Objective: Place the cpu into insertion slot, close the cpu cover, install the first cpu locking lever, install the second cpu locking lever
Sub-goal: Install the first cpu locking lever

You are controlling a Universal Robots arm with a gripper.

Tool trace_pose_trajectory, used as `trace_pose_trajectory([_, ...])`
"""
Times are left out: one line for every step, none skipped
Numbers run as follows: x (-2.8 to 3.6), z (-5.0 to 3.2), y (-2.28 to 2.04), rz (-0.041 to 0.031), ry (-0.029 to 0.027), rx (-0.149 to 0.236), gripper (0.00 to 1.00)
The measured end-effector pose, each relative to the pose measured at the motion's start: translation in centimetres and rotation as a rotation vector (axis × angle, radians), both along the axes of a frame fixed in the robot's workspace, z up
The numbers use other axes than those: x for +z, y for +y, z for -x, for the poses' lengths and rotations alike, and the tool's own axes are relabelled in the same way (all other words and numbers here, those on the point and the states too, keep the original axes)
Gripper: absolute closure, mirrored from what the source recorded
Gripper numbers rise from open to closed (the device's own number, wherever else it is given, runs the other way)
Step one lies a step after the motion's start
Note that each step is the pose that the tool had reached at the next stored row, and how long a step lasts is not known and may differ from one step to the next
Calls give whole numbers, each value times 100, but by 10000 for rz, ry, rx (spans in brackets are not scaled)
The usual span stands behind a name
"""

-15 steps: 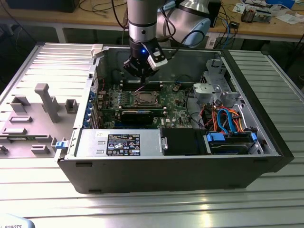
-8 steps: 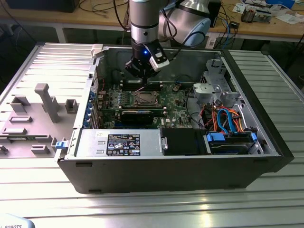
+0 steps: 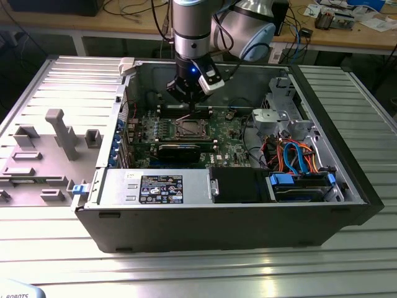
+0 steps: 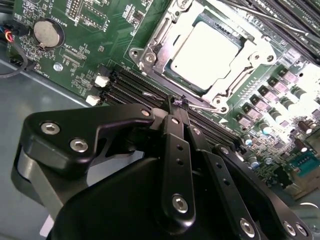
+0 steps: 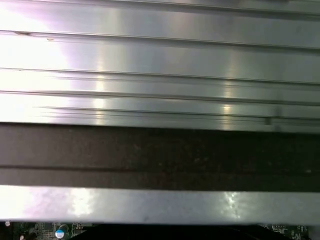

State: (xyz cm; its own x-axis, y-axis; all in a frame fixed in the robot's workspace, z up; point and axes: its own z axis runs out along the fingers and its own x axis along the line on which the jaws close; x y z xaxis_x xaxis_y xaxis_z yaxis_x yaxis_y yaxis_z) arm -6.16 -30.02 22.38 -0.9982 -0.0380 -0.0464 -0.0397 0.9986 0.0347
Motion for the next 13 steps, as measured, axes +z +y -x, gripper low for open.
trace_pose_trajectory([-5,-7,2,0,0,0,89])
trace_pose_trajectory([-11,-14,3,-1,0,0,89])
trace_pose_trajectory([-15,-20,4,0,1,0,89])
trace_pose_trajectory([-23,-30,7,0,0,0,89])
trace_pose_trajectory([-28,-38,8,0,0,0,89])
trace_pose_trajectory([-33,-47,10,1,1,0,89])
trace_pose_trajectory([-38,-54,12,0,1,1,89])
trace_pose_trajectory([-43,-61,13,0,0,0,89])
trace_pose_trajectory([-52,-73,14,-1,0,0,89])
trace_pose_trajectory([-62,-84,15,0,0,0,89])
trace_pose_trajectory([-69,-89,15,0,0,0,89])
trace_pose_trajectory([-79,-94,15,0,0,0,89])
trace_pose_trajectory([-88,-97,15,-1,0,1,89])
